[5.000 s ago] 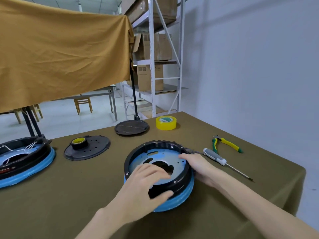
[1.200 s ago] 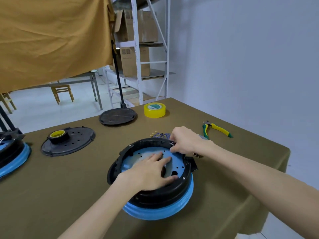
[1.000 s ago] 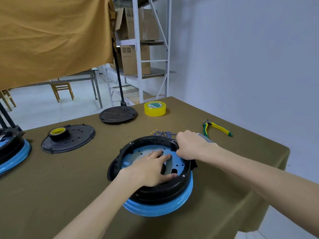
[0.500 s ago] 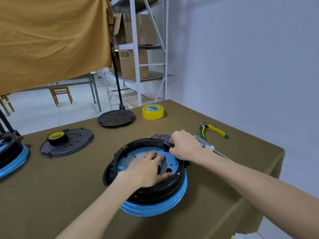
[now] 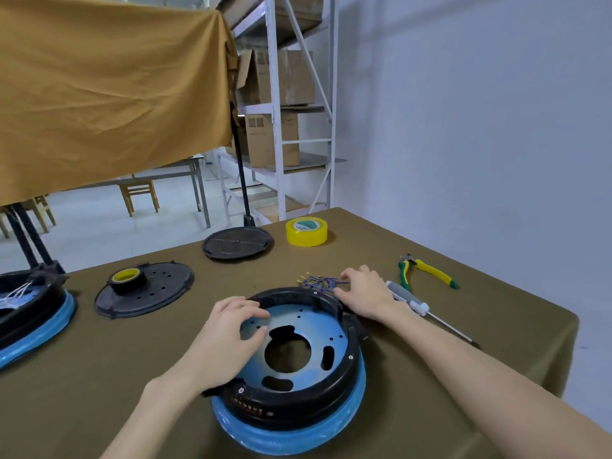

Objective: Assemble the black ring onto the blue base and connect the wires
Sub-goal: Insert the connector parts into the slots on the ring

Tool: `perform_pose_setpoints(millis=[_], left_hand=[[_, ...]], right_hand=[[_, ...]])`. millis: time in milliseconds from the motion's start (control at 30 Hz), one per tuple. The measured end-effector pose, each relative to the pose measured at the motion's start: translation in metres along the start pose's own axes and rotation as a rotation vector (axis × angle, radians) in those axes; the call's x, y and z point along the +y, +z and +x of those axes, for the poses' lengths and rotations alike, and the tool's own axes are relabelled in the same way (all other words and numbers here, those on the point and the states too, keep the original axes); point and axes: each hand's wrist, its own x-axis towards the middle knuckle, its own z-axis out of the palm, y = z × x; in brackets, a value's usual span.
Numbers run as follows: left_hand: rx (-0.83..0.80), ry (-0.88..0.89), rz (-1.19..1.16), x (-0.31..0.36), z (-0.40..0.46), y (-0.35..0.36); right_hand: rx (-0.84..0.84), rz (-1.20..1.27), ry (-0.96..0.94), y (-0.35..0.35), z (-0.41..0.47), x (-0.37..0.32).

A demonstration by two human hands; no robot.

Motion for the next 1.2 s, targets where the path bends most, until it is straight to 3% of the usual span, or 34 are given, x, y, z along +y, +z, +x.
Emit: perform_pose_setpoints(millis=[133,367,500,667,1000,1100,1200], left_hand=[[0.069,-0.005,-0.061,-0.005,0.000,0.004],[0.067,0.016,-0.085,-0.010,0.008,0.004],[0.079,0.034,-0.103,-0.011,0.008,0.006],[0.078,0.024,-0.097,-0.011,0.007,0.006],[0.085,0.081,-0.092,-0.013,0.007,0.004],[0.225,0.086,-0.085,-0.010,0.010,-0.009],[0.370,0.119,0.066,0.010,0.001,-0.018]], right_hand=[[-0.052,-0.072,-0.052,0.002,0.008,-0.009],[-0.230,0.156,-0.126,-0.015,0.003,0.011],[-0.101,0.172,-0.210,-0.015,-0.001,0.026],[0.083,0.323,-0.163,-0.018,-0.005,0.044],[-0.034,1.075,0.043,-0.037,-0.026,0.030],[-0.006,1.168,-0.026,-0.036,-0.041,0.012],[0.039,1.077,-0.166,-0.031,-0.050,-0.003]])
